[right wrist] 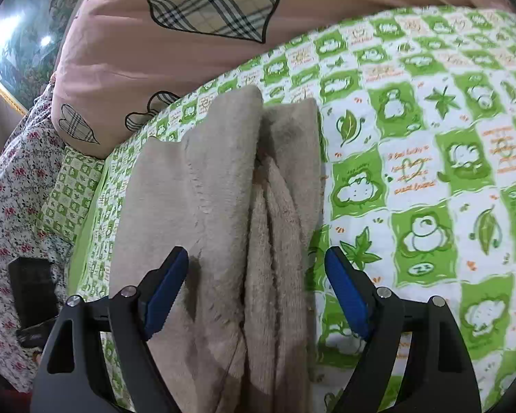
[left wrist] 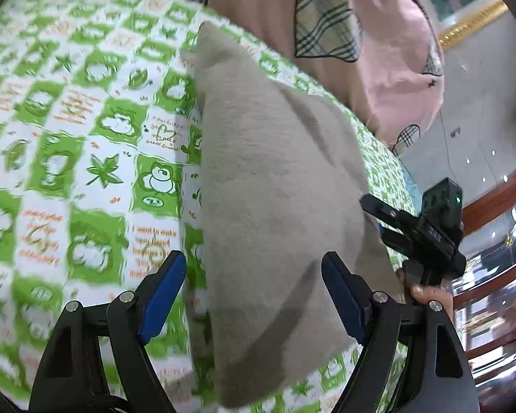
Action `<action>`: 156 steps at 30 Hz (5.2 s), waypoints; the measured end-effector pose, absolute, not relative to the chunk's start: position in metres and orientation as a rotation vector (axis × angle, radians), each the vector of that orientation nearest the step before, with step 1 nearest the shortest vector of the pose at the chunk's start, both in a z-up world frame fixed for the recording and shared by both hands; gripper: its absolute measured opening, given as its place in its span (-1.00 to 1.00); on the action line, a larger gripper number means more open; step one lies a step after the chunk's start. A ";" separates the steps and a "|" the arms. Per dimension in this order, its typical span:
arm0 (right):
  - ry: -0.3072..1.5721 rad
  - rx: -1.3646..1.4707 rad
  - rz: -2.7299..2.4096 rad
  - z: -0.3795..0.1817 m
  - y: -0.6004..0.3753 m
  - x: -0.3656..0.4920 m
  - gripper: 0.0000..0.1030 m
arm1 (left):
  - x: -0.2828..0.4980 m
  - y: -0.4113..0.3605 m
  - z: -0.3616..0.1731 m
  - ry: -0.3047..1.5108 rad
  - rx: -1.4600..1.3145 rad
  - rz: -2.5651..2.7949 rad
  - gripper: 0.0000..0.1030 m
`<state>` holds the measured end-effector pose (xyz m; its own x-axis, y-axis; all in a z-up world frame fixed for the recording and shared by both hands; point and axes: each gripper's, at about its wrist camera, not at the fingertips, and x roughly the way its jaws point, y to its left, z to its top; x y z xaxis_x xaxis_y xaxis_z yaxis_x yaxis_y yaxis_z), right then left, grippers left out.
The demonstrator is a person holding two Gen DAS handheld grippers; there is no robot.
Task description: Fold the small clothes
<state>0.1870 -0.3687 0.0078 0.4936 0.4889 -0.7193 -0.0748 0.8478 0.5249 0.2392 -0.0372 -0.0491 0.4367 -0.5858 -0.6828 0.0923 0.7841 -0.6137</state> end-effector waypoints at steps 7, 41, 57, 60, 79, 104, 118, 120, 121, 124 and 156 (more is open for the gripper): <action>1.030 0.485 0.377 -0.002 -0.369 0.195 0.59 | 0.279 -0.051 -0.071 1.070 -0.600 -0.496 0.61; 1.121 0.414 0.616 -0.015 -0.176 0.103 0.12 | 0.100 0.133 -0.038 0.964 -0.566 -0.290 0.32; 0.958 0.366 0.587 0.032 -0.150 0.160 -0.83 | 0.165 0.174 -0.022 0.907 -0.567 -0.091 0.38; 0.909 0.316 0.559 0.049 -0.162 0.150 -0.84 | 0.184 0.161 -0.021 0.918 -0.476 -0.065 0.18; 0.971 0.382 0.499 0.039 -0.210 0.069 -0.19 | 0.042 0.108 0.009 0.875 -0.241 -0.123 0.11; 1.012 0.388 0.643 0.029 -0.203 -0.002 -0.85 | -0.035 0.043 -0.039 0.882 -0.115 -0.043 -0.42; 1.069 0.142 0.458 -0.005 -0.216 -0.001 -0.88 | -0.024 0.053 -0.056 0.990 -0.273 0.027 -0.80; 1.068 0.139 0.448 -0.006 -0.214 0.000 -0.88 | -0.023 0.056 -0.057 0.999 -0.300 0.020 -0.80; 1.070 0.128 0.445 -0.007 -0.213 0.002 -0.88 | -0.023 0.058 -0.059 1.001 -0.311 0.017 -0.80; 1.085 0.137 0.444 -0.012 -0.210 0.005 -0.87 | -0.023 0.062 -0.059 1.006 -0.315 0.001 -0.72; 1.003 0.161 0.456 0.006 -0.123 0.183 -0.55 | 0.149 0.079 -0.024 0.973 -0.291 -0.206 -0.82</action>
